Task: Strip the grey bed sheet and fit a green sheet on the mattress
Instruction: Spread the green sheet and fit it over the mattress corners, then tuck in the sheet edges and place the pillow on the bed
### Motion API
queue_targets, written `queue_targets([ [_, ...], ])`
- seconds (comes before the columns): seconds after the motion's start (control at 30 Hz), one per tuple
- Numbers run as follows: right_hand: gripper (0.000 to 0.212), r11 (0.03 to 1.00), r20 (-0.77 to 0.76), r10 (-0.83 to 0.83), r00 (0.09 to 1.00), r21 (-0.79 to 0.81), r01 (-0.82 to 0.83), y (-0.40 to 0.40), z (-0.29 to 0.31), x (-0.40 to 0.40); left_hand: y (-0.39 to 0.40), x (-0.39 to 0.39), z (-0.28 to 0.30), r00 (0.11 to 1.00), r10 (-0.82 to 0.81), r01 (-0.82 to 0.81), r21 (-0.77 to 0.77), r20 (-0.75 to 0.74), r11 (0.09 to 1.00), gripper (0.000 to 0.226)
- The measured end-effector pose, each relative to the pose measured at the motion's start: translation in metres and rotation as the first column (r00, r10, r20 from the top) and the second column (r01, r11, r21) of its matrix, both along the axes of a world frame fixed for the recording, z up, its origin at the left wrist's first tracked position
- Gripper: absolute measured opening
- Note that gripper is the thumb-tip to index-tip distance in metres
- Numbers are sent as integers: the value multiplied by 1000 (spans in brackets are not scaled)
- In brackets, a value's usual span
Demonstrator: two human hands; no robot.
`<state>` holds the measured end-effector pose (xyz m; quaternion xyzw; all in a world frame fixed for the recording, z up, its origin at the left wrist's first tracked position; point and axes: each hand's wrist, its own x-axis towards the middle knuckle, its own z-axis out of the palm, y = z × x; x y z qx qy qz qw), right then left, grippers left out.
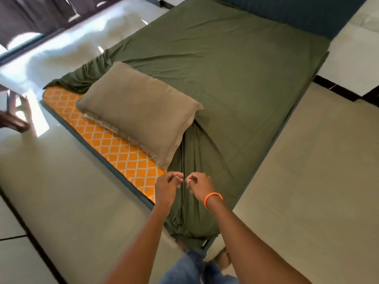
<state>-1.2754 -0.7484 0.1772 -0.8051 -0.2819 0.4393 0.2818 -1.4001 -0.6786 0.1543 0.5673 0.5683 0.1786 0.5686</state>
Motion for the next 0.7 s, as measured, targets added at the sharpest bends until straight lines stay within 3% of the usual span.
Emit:
queue_targets([
  [0.2, 20, 995, 1, -99, 995, -22, 99, 5, -63, 10, 9, 22, -82, 987, -112, 108, -42, -112, 993, 24],
  [0.4, 16, 992, 60, -60, 996, -108, 66, 35, -161, 51, 25, 58, -157, 960, -193, 181, -76, -203, 981, 25],
  [0.53, 14, 995, 148, -48, 988, -81, 60, 67, -211, 75, 49, 78, -197, 953, -155, 133, -100, -260, 986, 21],
  [0.63, 48, 997, 264, -54, 963, -31, 65, 86, -244, 90, 66, 96, -229, 959, -98, 91, -36, -268, 995, 13],
  [0.7, 69, 995, 353, -50, 934, -67, 78, 96, -260, 100, 75, 108, -244, 955, -48, 52, 3, -292, 999, 28],
])
